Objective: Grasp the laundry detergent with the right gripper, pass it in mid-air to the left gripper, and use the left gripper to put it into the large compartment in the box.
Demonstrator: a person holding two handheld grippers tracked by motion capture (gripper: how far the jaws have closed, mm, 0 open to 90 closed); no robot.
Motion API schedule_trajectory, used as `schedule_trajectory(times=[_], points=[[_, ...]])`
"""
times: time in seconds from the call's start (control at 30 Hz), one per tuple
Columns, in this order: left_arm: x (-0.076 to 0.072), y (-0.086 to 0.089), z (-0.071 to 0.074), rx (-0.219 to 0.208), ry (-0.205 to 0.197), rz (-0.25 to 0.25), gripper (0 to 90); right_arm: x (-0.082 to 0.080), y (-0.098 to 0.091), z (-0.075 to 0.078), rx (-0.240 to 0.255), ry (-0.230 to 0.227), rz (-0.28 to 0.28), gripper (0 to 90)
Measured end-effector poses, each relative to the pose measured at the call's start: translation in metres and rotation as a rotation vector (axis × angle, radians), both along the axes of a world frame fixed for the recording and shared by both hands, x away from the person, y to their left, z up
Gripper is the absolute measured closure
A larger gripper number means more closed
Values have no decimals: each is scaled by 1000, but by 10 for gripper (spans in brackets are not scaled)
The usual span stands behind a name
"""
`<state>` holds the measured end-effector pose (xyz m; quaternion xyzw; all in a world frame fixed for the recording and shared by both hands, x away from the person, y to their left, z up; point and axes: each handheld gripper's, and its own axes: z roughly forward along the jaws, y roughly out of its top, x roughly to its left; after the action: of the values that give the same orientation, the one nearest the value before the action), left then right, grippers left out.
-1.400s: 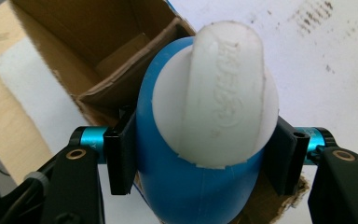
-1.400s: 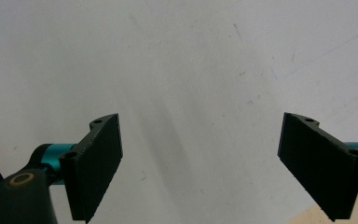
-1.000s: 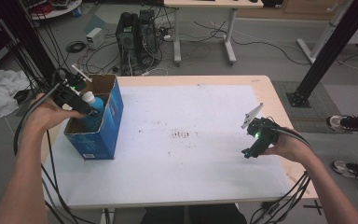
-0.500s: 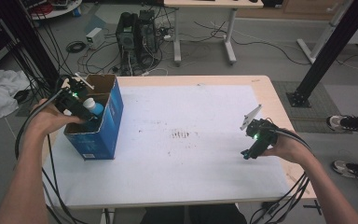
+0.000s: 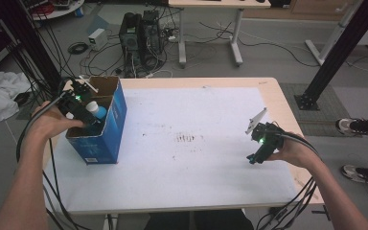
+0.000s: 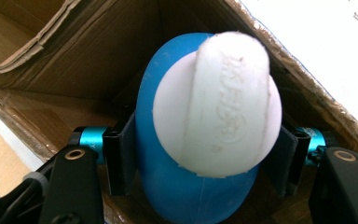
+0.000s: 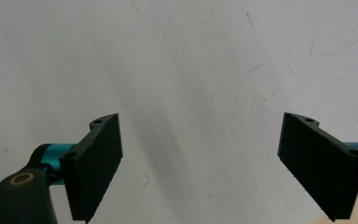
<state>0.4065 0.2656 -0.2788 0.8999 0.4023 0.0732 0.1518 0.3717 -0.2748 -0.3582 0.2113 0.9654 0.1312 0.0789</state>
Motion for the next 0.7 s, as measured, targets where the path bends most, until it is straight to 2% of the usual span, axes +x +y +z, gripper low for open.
schedule_trajectory(times=[0.47, 0.5, 0.53, 0.57, 0.7], points=[[2, 0, 0, 12, 15, 23, 355, -1, 0, 0, 0, -1, 3, 130], [2, 0, 0, 15, 15, 21, 351, -2, 0, -1, 19, -10, -4, 130], [2, 0, 0, 13, 14, 22, 351, -3, 1, -1, 18, -6, -16, 130], [2, 0, 0, 12, 15, 22, 351, -1, 1, 1, -3, 1, 1, 130], [2, 0, 0, 11, 17, 18, 351, -1, 0, 0, 2, -1, 0, 130]])
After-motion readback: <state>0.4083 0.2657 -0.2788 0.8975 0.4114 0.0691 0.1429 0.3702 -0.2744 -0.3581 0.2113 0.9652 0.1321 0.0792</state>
